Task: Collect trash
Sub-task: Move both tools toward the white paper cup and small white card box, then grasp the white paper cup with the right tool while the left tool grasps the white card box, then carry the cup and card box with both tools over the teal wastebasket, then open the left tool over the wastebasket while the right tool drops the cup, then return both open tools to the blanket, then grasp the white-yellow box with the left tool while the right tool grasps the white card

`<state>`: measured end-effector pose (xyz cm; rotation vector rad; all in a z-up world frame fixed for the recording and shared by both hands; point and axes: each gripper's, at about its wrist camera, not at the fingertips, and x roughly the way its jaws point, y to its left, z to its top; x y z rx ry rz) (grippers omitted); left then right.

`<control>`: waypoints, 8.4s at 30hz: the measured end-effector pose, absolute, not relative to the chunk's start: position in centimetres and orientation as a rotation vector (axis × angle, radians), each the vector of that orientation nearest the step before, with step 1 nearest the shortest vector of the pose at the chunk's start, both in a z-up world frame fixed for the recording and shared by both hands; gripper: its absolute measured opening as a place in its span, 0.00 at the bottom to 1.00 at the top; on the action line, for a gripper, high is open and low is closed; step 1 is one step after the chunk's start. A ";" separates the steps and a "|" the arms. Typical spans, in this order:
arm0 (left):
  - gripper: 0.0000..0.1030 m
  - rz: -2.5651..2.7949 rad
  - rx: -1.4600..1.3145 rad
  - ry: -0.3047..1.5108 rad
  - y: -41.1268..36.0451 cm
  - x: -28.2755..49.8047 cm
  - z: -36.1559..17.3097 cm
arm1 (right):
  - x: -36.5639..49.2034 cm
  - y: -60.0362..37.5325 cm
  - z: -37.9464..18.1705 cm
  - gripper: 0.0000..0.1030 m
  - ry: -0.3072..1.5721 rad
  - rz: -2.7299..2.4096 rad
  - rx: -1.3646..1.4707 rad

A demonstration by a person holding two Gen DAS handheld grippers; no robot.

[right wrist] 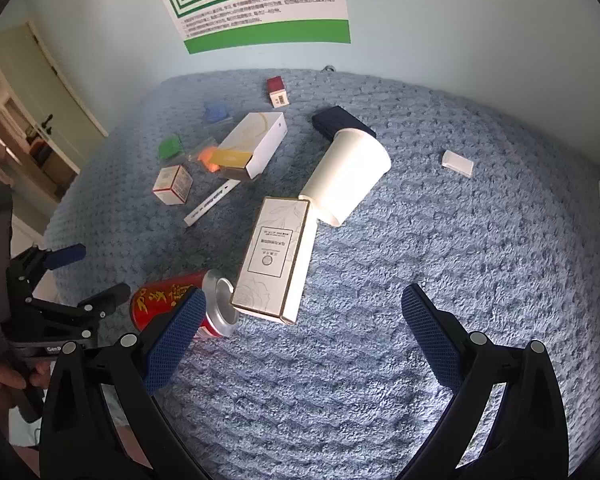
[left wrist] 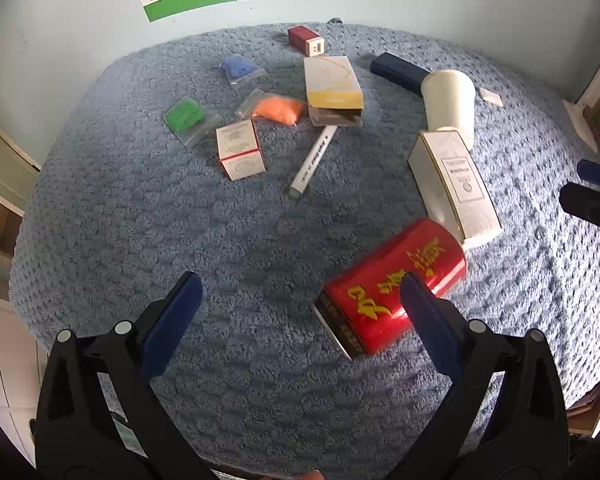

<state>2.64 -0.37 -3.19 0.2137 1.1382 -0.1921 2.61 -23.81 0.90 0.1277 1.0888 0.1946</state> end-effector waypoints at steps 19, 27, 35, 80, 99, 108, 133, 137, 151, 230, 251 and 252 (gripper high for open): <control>0.94 -0.141 0.223 1.143 0.8 11.1 -4.2 | 9.1 -25.0 -0.5 0.94 1.121 0.144 0.177; 0.94 -0.129 0.218 1.174 1.3 15.3 -6.5 | 12.8 -24.9 -2.4 0.94 1.157 0.081 0.245; 0.94 -0.110 0.210 1.192 2.1 18.7 -8.2 | 15.8 -24.5 -4.4 0.94 1.202 0.028 0.291; 0.39 -0.125 0.033 1.087 6.0 14.7 -2.7 | 13.1 -23.1 1.2 0.62 1.078 0.164 0.310; 0.39 0.484 -0.258 1.087 22.7 -7.7 -1.1 | 6.8 4.0 3.7 0.62 1.138 1.009 -0.028; 0.39 0.730 -0.571 1.117 34.4 -21.9 -5.9 | -2.8 22.6 1.2 0.62 1.239 1.370 -0.261; 0.39 0.821 -0.898 1.194 52.3 -33.6 -21.1 | -14.5 49.5 -14.2 0.63 1.600 1.427 -0.597; 0.39 0.816 -0.929 1.176 52.5 -33.7 -22.0 | -14.9 50.9 -15.2 0.63 1.613 1.422 -0.618; 0.73 0.869 -0.948 1.237 52.8 -34.2 -24.9 | -15.3 52.4 -18.1 0.78 1.705 1.377 -0.622; 0.93 -0.235 0.123 1.048 4.5 3.5 0.9 | 7.0 -24.1 2.3 0.85 1.067 0.349 0.220; 0.93 -0.259 0.233 1.158 -6.8 18.9 -3.7 | 16.5 -37.7 -3.7 0.85 1.173 0.205 0.159; 0.93 -0.255 0.236 1.163 -7.1 19.4 -3.9 | 17.1 -37.9 -4.1 0.85 1.180 0.209 0.144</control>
